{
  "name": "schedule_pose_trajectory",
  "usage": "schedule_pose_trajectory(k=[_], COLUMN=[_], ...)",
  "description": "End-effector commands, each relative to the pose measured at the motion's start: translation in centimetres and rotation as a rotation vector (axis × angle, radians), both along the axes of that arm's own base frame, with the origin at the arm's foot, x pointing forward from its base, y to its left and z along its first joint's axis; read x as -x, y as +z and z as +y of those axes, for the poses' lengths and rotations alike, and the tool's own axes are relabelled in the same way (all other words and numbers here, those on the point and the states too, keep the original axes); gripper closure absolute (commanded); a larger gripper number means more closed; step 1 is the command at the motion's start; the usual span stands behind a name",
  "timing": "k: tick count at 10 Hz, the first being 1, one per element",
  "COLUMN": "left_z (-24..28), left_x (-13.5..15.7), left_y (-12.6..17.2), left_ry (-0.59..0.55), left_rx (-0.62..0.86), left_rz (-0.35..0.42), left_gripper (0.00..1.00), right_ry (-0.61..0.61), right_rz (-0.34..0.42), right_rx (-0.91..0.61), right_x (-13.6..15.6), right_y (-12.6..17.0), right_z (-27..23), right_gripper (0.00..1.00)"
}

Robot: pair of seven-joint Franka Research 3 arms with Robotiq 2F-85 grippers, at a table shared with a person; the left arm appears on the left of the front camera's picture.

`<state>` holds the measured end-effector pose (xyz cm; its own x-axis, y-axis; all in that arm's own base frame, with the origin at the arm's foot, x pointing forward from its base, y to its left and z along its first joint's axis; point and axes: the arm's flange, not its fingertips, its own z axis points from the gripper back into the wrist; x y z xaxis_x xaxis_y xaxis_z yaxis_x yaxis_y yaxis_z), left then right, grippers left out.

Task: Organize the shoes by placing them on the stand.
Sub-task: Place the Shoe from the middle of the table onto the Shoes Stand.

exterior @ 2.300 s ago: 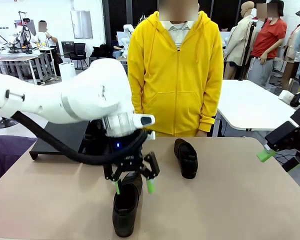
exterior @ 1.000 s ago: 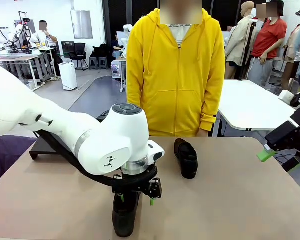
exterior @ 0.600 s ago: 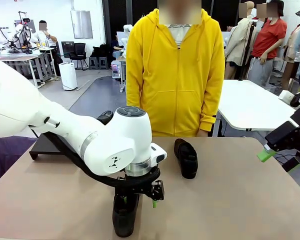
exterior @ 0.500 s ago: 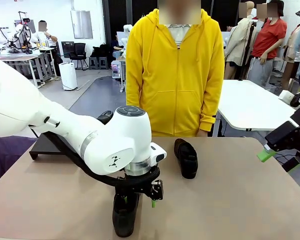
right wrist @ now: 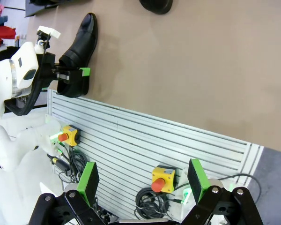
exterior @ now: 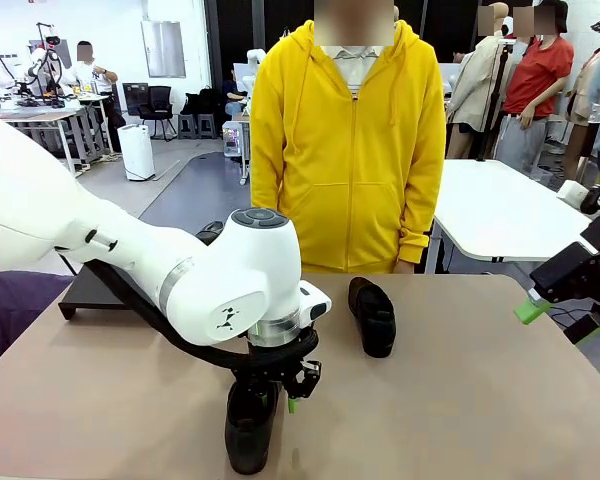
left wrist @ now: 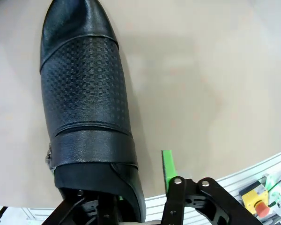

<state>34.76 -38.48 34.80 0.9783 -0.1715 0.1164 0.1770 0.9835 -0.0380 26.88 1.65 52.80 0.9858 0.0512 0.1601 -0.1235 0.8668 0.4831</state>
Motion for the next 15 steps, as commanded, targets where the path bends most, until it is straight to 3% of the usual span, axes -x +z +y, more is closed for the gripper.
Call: schedule_pose_trajectory(k=[1,8,9,11,13,15], left_z=[0.2,1.5,2.1,4.8,9.4,15.2], left_x=[0.8,1.0,1.6,4.7,8.6,12.0], left_y=[1.0,1.3,2.7,8.4,13.5,16.4], left_ry=[0.036,0.05,0.002,-0.121,-0.147,-0.014], left_rx=[-0.047,-0.032,-0.004,0.012,-0.061,-0.154], left_rz=[-0.045,-0.01,-0.003,0.043,-0.081,-0.24], left_gripper=[1.0,1.0,1.0,1.0,1.0,1.0], right_ry=[0.013,0.013,0.013,0.013,0.013,0.013], right_rz=[-0.014,-0.014,-0.014,-0.014,-0.014,-0.014], right_rx=[-0.032,-0.032,-0.032,-0.032,-0.032,-0.032], right_x=[-0.2,-0.2,-0.2,-0.2,-0.2,-0.2], right_y=[0.2,0.2,0.2,0.2,0.2,0.2], right_z=[0.1,0.1,0.1,0.1,0.1,0.1], right_gripper=[0.0,0.0,0.0,0.0,0.0,0.0])
